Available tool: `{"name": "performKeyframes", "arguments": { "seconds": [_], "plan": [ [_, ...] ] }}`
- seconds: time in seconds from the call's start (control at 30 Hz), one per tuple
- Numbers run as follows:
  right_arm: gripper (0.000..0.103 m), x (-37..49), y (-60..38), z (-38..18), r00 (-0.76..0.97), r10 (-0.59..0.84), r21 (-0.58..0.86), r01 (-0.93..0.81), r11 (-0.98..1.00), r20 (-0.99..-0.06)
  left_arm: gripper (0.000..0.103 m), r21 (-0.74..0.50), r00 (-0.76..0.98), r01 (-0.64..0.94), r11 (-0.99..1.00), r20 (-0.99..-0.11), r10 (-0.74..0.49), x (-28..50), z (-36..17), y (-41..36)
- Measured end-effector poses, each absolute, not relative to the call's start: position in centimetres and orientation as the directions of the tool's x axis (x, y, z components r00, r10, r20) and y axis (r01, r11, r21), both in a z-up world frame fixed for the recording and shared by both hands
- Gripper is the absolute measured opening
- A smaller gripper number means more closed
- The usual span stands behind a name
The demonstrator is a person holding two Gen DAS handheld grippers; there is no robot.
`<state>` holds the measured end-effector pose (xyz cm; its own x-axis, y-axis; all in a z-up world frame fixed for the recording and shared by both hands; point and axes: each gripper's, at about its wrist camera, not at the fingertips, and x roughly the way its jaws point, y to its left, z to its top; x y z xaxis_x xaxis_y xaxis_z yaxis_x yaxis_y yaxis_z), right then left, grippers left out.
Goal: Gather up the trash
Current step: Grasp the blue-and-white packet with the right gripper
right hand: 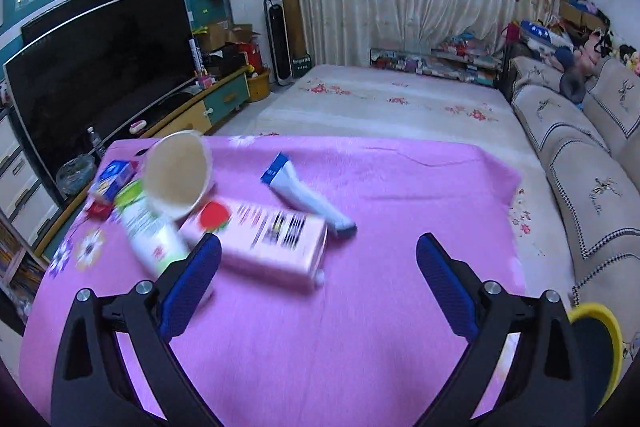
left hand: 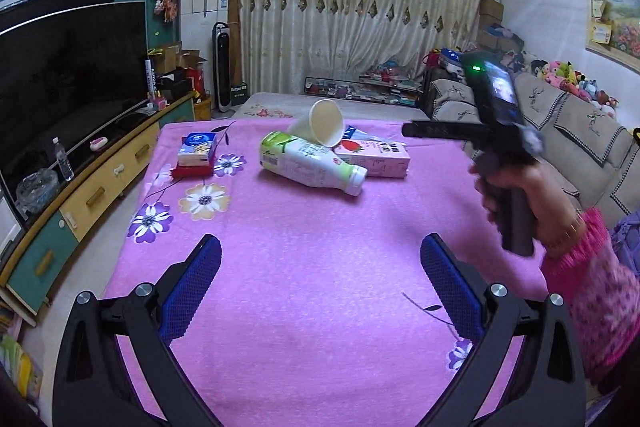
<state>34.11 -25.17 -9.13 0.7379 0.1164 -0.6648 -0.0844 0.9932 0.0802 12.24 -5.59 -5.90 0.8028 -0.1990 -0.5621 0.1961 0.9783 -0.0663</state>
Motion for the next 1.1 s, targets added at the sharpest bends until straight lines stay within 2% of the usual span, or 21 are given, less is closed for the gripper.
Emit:
{"name": "performKeyframes", "arguments": {
  "seconds": [0.3,0.7,0.77,0.8,0.83,1.0,1.1],
  "plan": [
    [0.082,43.3,-23.4,-11.1,0.653,0.132,0.026,-0.169,0.985,-0.746,0.098,-0.060,0.786,0.160,0.985,-0.596,-0.163,14.7,-7.2,-5.0],
    [0.067,47.8,-21.8,-13.8,0.539,0.154,0.022,-0.244,0.970,-0.828,0.098,-0.075,0.762,0.139,0.987,-0.629,-0.155,16.7,-8.8,-4.5],
    [0.057,47.8,-22.1,-13.9,0.527,0.173,0.052,-0.236,0.970,-0.832,0.098,-0.076,0.760,0.139,0.987,-0.631,-0.155,16.8,-9.0,-4.5],
    [0.045,47.8,-22.3,-14.0,0.518,0.175,0.058,-0.234,0.971,-0.837,0.098,-0.078,0.758,0.139,0.987,-0.633,-0.157,16.8,-9.0,-4.5],
    [0.039,47.7,-22.6,-14.1,0.510,0.182,0.069,-0.233,0.970,-0.841,0.098,-0.081,0.756,0.140,0.987,-0.634,-0.160,16.8,-9.1,-4.5],
    [0.030,47.1,-23.7,-14.1,0.514,0.183,0.087,-0.206,0.975,-0.838,0.098,-0.086,0.754,0.148,0.985,-0.635,-0.169,16.7,-9.1,-4.9],
    [0.029,46.2,-24.6,-13.4,0.540,0.195,0.111,-0.184,0.977,-0.819,0.098,-0.084,0.756,0.154,0.985,-0.632,-0.172,16.6,-9.1,-5.0]
  ]
}}
